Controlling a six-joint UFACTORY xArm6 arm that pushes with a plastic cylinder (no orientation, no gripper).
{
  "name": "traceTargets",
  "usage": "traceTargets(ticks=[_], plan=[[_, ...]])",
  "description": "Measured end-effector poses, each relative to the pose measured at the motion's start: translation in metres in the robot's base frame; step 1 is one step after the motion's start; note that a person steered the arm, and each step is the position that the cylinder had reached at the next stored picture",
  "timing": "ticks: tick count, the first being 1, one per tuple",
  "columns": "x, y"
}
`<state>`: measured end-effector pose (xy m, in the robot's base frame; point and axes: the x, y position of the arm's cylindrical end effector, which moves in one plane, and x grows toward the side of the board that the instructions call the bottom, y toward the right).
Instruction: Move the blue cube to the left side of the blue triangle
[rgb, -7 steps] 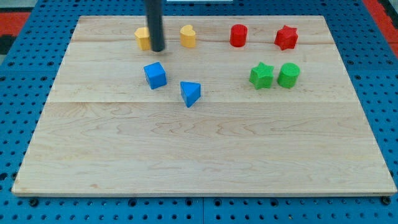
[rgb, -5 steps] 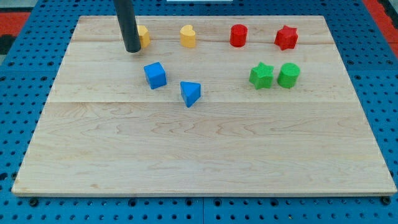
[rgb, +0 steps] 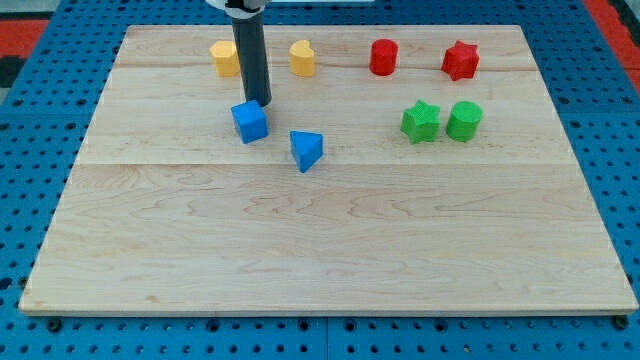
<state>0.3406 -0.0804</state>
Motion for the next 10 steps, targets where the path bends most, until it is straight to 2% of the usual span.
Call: traceTargets(ticks=[2, 4, 6, 7, 8, 10], plan=[[0.011, -0.002], [0.048, -0.022], [0.045, -0.011], [0.024, 0.000], [-0.007, 0.071], [-0.010, 0.223]])
